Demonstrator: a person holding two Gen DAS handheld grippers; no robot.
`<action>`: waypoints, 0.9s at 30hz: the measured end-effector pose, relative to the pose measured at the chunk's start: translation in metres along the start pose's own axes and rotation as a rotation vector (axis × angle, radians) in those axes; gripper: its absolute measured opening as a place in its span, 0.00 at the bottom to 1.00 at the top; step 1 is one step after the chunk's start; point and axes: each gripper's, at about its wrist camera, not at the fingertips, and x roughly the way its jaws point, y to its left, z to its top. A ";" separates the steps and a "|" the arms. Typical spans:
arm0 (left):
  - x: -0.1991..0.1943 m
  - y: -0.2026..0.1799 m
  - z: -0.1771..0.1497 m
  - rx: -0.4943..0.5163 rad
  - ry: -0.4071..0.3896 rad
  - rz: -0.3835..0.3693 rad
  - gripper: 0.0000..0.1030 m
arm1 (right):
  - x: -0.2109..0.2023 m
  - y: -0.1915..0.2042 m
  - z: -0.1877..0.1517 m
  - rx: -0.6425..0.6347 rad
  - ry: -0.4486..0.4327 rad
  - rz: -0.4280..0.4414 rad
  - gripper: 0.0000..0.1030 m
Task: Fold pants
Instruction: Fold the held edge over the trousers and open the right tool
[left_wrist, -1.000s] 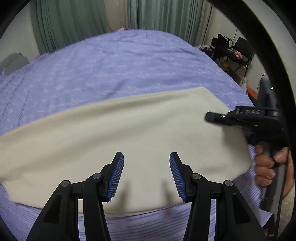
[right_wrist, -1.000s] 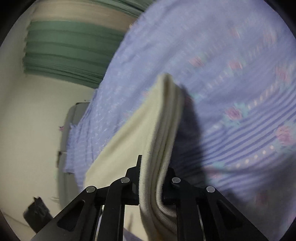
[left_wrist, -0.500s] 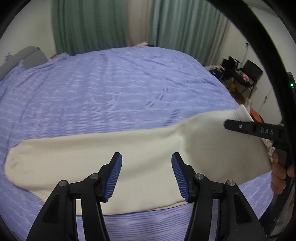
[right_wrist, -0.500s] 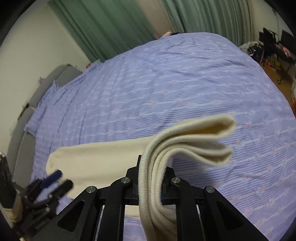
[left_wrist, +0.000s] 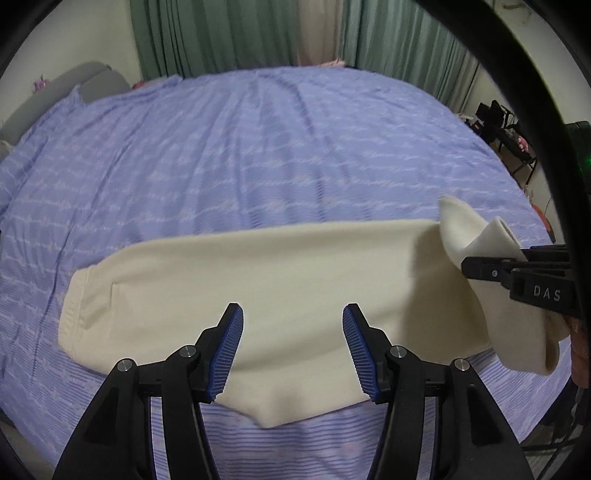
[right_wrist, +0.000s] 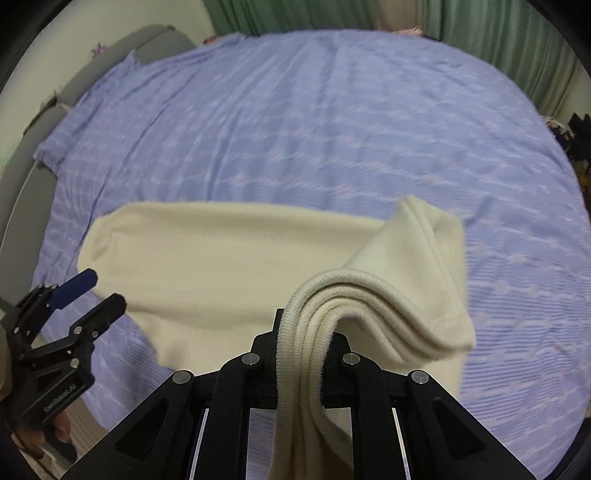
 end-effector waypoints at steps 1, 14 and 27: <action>0.003 0.010 -0.003 -0.001 0.006 0.002 0.54 | 0.009 0.012 0.002 -0.005 0.016 0.002 0.13; 0.022 0.095 -0.045 -0.083 0.070 0.032 0.60 | 0.107 0.121 0.018 -0.143 0.194 -0.047 0.33; -0.009 0.078 -0.058 0.011 -0.035 -0.062 0.67 | -0.021 0.094 0.008 -0.023 -0.130 0.090 0.56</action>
